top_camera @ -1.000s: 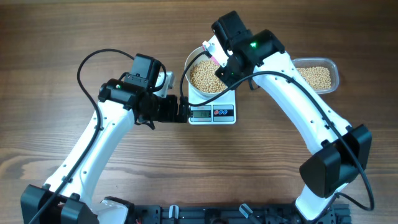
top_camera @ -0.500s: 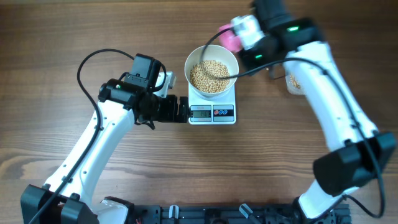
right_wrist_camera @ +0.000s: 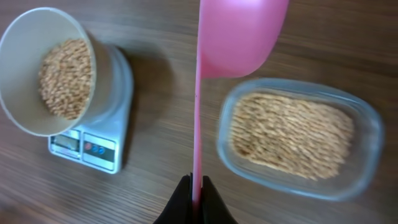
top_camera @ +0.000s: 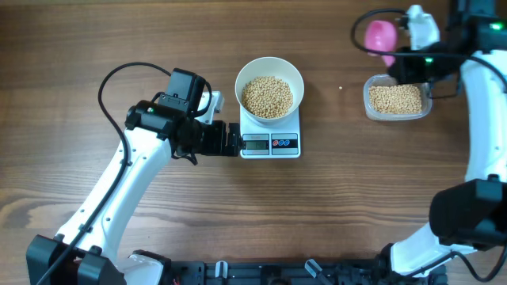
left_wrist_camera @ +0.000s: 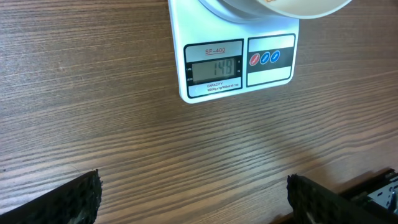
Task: Scoop item into bowl and weigh 150g on scale
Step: 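Carry the pink scoop right back above the soybean tub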
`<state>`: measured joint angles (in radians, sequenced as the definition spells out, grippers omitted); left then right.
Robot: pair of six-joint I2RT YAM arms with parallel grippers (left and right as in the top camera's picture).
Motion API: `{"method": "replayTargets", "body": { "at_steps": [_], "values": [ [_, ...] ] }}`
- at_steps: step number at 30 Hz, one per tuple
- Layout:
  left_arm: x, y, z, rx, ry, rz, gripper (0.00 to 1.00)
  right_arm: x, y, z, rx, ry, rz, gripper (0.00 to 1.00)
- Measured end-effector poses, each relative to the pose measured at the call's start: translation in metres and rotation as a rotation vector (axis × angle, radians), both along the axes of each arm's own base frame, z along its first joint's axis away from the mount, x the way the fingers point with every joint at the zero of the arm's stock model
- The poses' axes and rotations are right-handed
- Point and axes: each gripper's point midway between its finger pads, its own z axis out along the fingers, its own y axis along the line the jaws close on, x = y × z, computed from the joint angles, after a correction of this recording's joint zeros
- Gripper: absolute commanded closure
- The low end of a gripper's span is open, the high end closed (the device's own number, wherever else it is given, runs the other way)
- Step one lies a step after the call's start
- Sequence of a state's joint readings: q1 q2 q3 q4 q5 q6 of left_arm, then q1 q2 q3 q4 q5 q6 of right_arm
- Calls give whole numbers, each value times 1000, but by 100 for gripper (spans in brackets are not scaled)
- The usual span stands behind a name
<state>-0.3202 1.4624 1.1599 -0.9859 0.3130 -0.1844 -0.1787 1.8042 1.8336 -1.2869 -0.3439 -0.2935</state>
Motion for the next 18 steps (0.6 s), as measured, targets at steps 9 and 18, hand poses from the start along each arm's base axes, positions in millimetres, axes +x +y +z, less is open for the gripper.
{"method": "replayTargets", "body": {
  "at_steps": [9,18],
  "values": [
    [0,0,0,0,0,0,0,-5,-47,1,-3,-13,-76,96],
    [0,0,0,0,0,0,0,-5,-52,0,-46,-35,-11,96]
  ]
}}
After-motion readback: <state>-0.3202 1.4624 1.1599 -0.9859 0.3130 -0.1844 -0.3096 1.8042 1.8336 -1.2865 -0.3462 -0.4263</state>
